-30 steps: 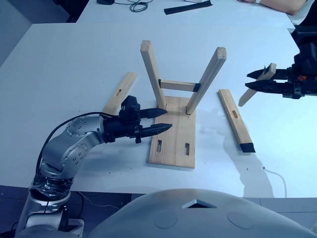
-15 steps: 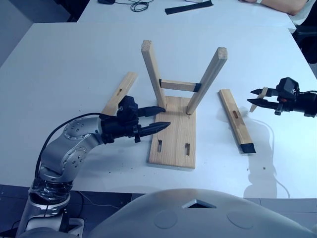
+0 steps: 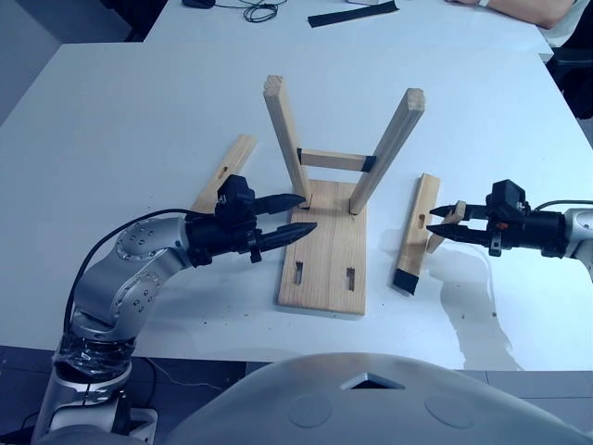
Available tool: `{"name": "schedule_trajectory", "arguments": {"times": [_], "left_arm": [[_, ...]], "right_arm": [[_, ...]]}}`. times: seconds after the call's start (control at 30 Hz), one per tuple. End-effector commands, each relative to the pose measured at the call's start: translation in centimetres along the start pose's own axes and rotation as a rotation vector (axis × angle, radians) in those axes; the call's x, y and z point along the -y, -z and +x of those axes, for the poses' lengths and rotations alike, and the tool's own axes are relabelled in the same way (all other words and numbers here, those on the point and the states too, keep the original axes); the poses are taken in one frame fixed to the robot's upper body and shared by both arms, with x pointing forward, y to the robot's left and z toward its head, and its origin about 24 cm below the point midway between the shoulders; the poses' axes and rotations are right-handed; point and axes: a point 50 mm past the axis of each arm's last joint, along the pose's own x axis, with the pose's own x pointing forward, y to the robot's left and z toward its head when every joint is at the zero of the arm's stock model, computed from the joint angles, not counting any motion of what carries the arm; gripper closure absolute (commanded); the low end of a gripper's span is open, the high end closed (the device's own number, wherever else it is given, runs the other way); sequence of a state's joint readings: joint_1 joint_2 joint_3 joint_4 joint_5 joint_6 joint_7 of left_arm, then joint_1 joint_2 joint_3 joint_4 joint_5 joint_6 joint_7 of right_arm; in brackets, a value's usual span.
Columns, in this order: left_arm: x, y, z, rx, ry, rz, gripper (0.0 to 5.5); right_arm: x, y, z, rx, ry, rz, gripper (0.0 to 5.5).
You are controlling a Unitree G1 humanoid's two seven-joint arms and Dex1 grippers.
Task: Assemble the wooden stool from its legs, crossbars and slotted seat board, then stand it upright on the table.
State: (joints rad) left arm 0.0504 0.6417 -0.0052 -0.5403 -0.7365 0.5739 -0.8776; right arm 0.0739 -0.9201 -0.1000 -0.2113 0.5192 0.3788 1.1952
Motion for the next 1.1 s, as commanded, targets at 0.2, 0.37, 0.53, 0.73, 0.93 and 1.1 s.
{"name": "schedule_trajectory", "arguments": {"times": [0.2,0.37,0.53,0.73,0.93,1.1], "left_arm": [[-0.1,-0.4,-0.2,-0.012,0.006,0.022,2.85],[-0.2,-0.5,0.0,-0.006,0.008,0.027,2.85],[-0.3,-0.7,0.1,-0.005,0.018,0.031,2.85],[-0.4,-0.9,0.3,-0.004,0.024,0.036,2.85],[-0.5,-1.0,0.3,0.002,0.023,0.037,2.85],[-0.5,-1.1,0.3,0.004,0.025,0.038,2.85]], "right_arm": [[0.1,-2.6,-0.2,0.109,0.019,0.015,4.19],[2.1,-2.7,-0.1,0.108,0.099,-0.045,4.19],[2.6,-2.1,0.7,0.125,0.108,-0.044,4.19],[2.8,-0.5,1.2,0.085,0.108,-0.042,4.19],[3.1,-0.1,1.2,0.071,0.109,-0.050,4.19],[2.8,-0.2,1.6,0.078,0.089,-0.057,4.19]]}}
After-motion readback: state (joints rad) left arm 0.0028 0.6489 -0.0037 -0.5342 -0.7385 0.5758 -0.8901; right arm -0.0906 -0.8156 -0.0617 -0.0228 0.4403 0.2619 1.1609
